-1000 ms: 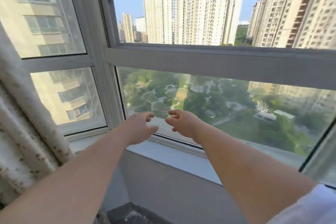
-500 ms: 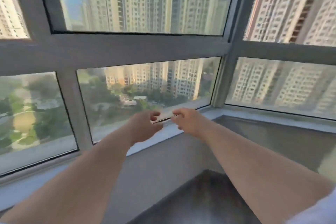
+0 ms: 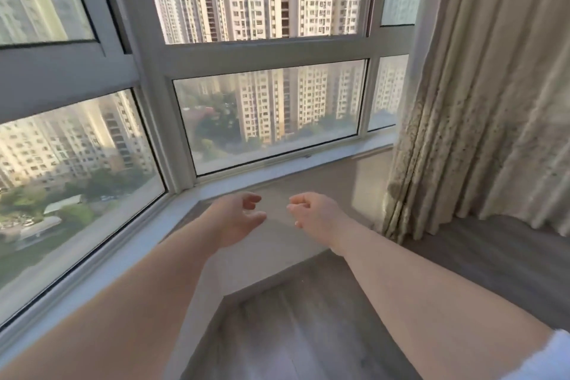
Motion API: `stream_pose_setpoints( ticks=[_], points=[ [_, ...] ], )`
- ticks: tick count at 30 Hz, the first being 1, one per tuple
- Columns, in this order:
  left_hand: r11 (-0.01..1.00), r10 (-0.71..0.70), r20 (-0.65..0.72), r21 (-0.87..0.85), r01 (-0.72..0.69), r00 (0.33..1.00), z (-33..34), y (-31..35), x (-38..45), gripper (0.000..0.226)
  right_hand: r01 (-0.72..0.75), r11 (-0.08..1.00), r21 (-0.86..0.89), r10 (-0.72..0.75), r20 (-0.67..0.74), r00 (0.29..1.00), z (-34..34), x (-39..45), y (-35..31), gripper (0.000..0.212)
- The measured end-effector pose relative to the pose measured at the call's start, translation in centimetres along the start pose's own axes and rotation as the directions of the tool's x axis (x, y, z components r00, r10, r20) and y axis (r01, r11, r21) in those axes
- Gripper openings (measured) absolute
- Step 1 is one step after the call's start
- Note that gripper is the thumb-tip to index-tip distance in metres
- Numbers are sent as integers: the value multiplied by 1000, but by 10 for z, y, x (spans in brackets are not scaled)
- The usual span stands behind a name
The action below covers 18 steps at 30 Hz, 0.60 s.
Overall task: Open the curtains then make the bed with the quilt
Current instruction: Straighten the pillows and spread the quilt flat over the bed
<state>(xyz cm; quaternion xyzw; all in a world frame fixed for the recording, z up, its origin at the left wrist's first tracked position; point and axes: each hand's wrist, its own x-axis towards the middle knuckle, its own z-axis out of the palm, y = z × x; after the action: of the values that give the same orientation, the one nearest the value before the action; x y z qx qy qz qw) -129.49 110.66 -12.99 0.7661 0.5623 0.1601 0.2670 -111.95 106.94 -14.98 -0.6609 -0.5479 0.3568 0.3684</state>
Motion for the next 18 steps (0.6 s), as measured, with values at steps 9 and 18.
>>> stream_pose_setpoints(
  ticks=[9, 18],
  points=[
    [979, 189, 129, -103, -176, 974, 25, 54, 214, 48, -149, 981, -121, 119, -226, 967, -107, 143, 31, 36],
    [910, 413, 261, -155, -385, 872, 101, 189, 345, 63, -295, 955, -38, 239, -495, 835, -240, 188, 97, 40]
  ],
)
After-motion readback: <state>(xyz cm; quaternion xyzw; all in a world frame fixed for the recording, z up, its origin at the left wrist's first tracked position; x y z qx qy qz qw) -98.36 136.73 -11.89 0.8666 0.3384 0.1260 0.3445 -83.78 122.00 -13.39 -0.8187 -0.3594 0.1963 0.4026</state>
